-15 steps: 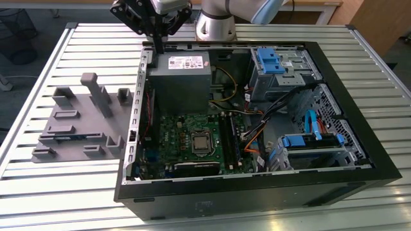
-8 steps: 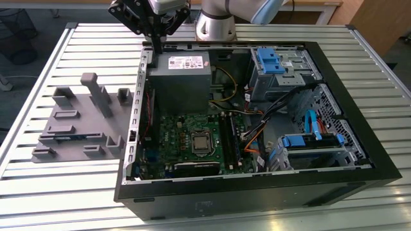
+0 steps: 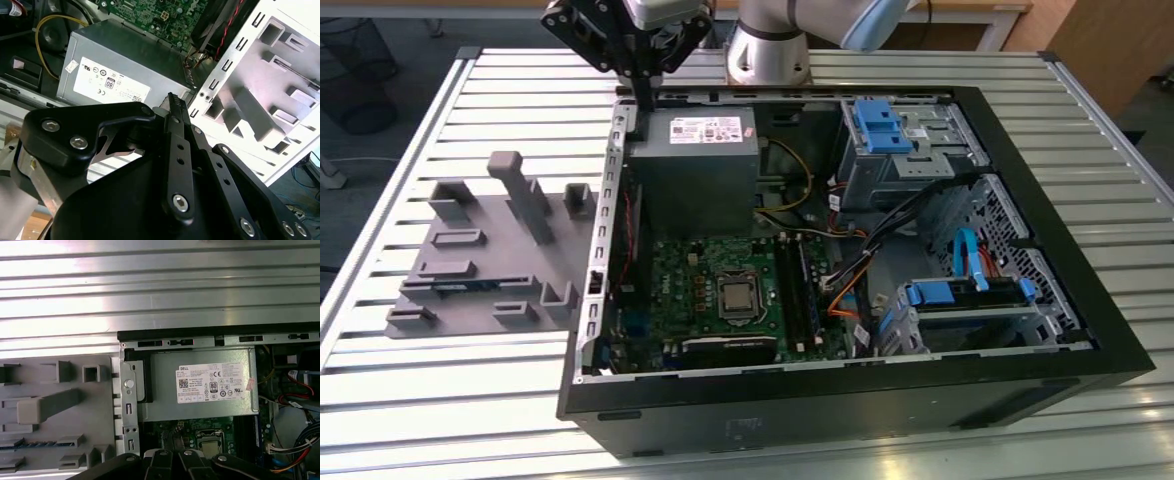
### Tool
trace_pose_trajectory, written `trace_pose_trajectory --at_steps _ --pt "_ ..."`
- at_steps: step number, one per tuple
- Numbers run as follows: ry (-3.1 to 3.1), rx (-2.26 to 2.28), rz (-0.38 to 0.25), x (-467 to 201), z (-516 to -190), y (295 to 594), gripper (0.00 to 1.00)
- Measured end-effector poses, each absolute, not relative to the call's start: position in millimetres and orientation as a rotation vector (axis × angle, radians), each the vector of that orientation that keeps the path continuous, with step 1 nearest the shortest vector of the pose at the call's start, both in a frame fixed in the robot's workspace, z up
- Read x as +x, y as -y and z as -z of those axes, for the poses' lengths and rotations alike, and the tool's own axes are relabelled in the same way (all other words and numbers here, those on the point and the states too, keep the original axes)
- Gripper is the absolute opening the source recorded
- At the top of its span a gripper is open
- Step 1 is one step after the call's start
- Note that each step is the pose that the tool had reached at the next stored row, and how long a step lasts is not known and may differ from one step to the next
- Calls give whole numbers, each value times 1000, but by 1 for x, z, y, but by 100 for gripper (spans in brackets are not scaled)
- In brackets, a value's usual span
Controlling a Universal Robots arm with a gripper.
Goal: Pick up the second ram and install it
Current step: 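Reach for the second ram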
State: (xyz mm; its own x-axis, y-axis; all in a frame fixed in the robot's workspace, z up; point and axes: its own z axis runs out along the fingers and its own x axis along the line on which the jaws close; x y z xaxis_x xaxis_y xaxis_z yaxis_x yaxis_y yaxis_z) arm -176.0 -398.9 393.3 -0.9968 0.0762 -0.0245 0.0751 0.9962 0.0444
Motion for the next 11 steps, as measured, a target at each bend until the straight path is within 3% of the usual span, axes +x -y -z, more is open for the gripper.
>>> trace_pose_trajectory --at_steps 11 --pt "-3112 118 -68 -180 -393 399 11"
